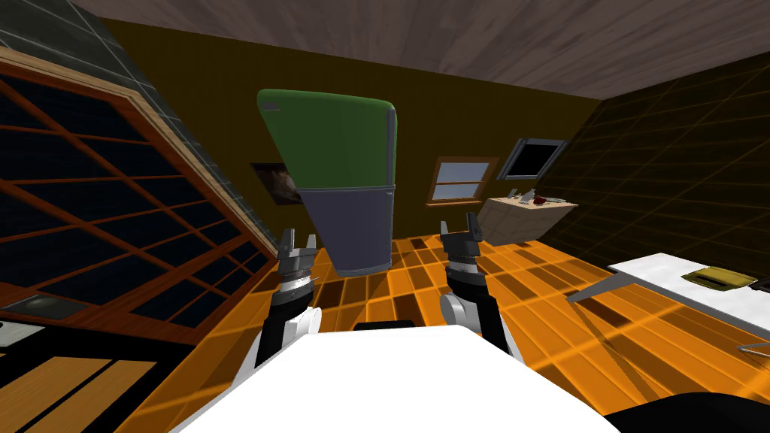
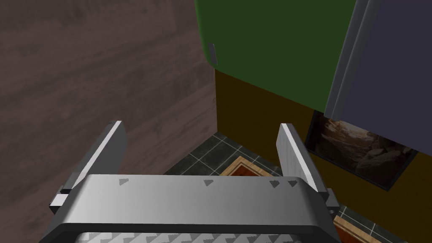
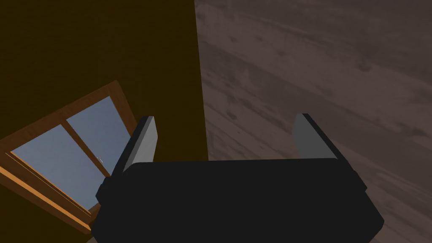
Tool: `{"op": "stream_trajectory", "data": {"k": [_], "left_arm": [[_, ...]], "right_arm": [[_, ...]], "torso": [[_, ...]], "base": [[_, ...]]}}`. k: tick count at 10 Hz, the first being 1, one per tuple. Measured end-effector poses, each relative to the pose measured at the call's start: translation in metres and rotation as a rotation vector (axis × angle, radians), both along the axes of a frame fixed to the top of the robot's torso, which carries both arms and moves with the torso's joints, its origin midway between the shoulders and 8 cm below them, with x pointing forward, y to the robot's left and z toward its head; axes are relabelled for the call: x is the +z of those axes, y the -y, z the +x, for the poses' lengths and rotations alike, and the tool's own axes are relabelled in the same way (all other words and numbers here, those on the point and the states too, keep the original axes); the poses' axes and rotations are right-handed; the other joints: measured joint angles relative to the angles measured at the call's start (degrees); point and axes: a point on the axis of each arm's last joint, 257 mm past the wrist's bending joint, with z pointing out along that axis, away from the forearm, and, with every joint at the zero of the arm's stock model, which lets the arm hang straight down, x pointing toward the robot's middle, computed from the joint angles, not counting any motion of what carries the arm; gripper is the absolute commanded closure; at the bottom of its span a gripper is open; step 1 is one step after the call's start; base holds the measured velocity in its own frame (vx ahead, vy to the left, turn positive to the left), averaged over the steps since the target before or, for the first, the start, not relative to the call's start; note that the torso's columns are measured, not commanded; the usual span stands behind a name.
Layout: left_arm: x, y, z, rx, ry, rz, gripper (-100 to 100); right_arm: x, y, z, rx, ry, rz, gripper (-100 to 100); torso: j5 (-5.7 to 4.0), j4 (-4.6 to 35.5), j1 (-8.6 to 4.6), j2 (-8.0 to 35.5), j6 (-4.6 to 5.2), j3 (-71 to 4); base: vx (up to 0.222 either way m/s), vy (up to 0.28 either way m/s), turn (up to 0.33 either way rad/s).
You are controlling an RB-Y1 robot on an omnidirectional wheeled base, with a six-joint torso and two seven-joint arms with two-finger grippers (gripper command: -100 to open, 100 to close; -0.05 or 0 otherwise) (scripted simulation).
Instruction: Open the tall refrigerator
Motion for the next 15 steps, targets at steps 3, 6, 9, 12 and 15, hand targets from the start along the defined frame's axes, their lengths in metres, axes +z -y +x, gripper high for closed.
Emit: {"op": "stream_trajectory", "data": {"k": [3,6,9,12,15], "left_arm": [[0.0,0.0,0.0,0.0,0.0,0.0,0],[0.0,0.0,0.0,0.0,0.0,0.0,0],[0.0,0.0,0.0,0.0,0.0,0.0,0],[0.001,0.006,0.003,-0.028,-0.009,0.049,-100],[0.006,0.012,0.009,-0.063,-0.02,0.11,-100]], "right_arm": [[0.0,0.0,0.0,0.0,0.0,0.0,0],[0.0,0.0,0.0,0.0,0.0,0.0,0],[0.0,0.0,0.0,0.0,0.0,0.0,0],[0.0,0.0,0.0,0.0,0.0,0.0,0],[0.0,0.0,0.0,0.0,0.0,0.0,0]], "torso": [[0.0,10.06,0.0,10.03,0.0,-20.14],[0.0,22.68,0.0,22.69,0.0,-45.36],[0.0,35.37,0.0,35.39,0.0,-70.73],[-0.01,42.04,-0.03,42.03,0.0,-84.29],[-0.01,42.26,-0.05,42.23,0.0,-84.6]], "base": [[0.0,0.0,0.0],[0.0,0.0,0.0],[0.0,0.0,0.0],[0.02,-0.017,0.006],[0.047,-0.043,0.014]]}}
